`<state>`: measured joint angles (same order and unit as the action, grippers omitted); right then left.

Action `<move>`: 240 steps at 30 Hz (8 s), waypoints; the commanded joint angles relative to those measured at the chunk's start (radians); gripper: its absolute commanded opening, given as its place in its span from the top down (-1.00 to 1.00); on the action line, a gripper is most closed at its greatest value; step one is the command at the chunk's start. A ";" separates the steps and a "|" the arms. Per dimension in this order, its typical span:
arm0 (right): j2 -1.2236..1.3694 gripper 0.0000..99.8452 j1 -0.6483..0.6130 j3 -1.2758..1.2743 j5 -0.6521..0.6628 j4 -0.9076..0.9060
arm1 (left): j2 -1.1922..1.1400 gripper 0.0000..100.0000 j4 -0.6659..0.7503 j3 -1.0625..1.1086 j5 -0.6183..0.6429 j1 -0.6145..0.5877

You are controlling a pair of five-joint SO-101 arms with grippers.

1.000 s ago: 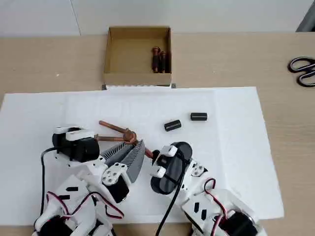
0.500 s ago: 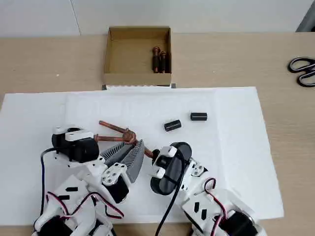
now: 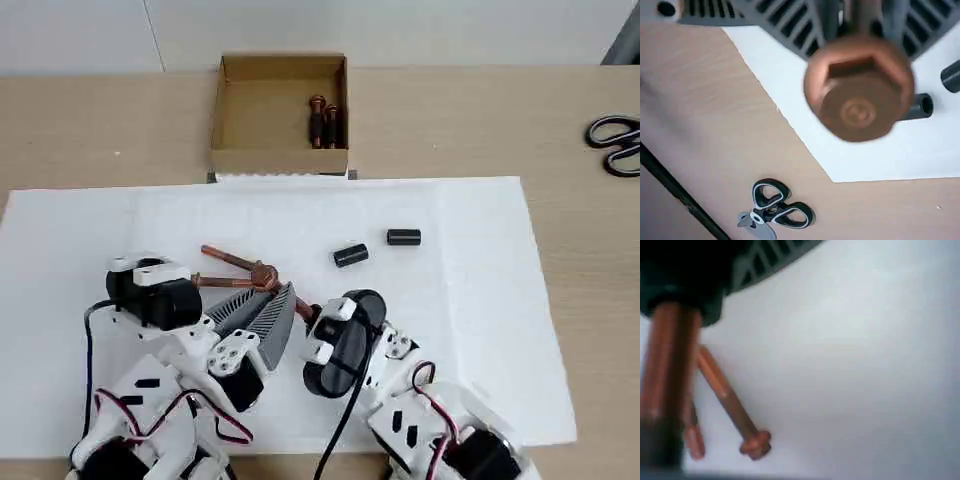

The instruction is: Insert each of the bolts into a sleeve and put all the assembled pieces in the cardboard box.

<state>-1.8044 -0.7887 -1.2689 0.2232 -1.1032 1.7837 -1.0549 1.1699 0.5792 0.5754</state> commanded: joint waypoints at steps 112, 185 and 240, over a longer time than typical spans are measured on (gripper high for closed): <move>1.862 0.99 0.420 1.254 -0.127 0.748 | 0.008 0.99 0.184 0.506 -0.520 -0.591; 1.997 0.64 0.412 1.944 -0.106 -0.588 | 0.008 0.99 0.183 0.506 -0.519 -0.638; 2.255 0.64 0.685 1.479 0.876 -0.234 | 0.008 0.99 0.181 0.507 -0.519 -0.651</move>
<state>0.4434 -0.1166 0.2010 1.0886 -1.3748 1.7837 -0.8984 1.6809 0.0621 -0.0690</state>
